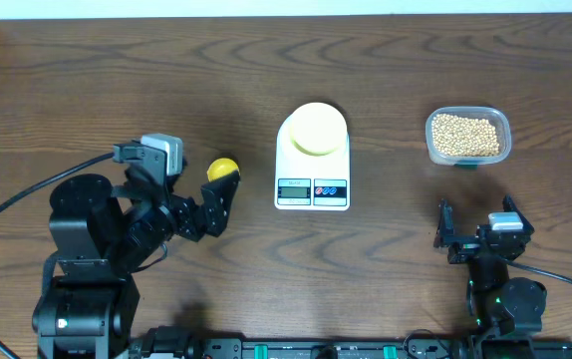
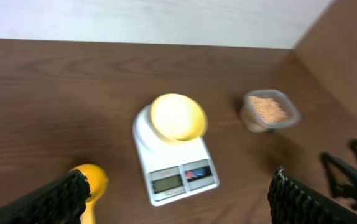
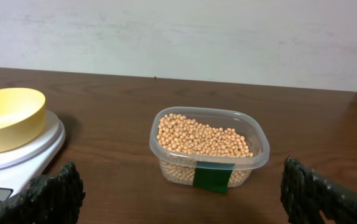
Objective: Scoop item into bowl and weigh 50g on scale
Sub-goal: 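Move the left gripper toward the yellow scoop handle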
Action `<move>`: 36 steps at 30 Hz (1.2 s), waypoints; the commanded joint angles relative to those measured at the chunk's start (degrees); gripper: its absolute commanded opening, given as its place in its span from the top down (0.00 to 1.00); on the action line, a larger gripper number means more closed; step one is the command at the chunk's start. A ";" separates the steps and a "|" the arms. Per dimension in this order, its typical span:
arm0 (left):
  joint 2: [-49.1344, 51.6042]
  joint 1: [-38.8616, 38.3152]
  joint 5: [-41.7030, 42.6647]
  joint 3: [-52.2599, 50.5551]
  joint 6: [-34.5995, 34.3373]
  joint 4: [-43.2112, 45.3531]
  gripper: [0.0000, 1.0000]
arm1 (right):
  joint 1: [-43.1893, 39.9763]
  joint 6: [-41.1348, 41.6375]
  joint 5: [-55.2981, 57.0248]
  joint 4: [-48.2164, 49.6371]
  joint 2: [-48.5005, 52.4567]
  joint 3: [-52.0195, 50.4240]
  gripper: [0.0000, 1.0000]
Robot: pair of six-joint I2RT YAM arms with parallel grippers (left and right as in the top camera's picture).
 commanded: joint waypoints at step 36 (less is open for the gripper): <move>20.76 0.11 -13.31 19.47 -6.29 -32.70 0.06 | -0.33 -0.70 0.13 -0.28 -0.22 -0.09 0.01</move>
